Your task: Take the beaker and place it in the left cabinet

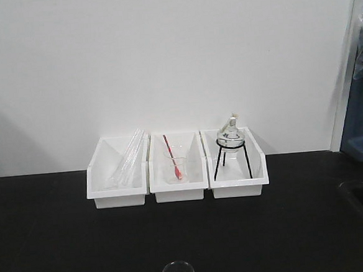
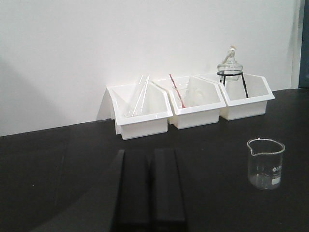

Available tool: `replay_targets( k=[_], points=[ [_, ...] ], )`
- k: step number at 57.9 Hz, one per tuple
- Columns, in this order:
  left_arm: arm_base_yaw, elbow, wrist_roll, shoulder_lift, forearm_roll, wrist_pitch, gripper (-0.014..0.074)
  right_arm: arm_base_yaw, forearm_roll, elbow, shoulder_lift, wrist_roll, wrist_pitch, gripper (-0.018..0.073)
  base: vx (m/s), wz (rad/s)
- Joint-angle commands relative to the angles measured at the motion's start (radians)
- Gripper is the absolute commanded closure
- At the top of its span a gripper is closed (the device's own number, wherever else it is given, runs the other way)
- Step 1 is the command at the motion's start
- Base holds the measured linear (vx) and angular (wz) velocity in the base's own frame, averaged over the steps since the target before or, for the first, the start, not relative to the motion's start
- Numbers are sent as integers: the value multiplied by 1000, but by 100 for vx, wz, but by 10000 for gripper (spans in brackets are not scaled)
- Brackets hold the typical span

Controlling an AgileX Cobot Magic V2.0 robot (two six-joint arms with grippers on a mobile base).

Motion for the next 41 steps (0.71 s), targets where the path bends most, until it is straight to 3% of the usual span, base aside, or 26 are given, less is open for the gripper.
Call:
replay_targets(
  k=[1,25,34,41],
  points=[
    [-6,16,-3,-18,-8,-84,596,-4,-2,7,-15,2,-82,565,0,0],
    [-6,16,-3,-18,-8,-84,596,-4,-2,7,-15,2,-87,565,0,0],
    [-6,16,-3,-18,-8,-84,596,-4,-3,0,-15,-10,-254,565,0,0],
    [-6,16,-3,-18,-8,-84,596,-4,-3,-81,12,-33,-272,565,0,0]
  ],
)
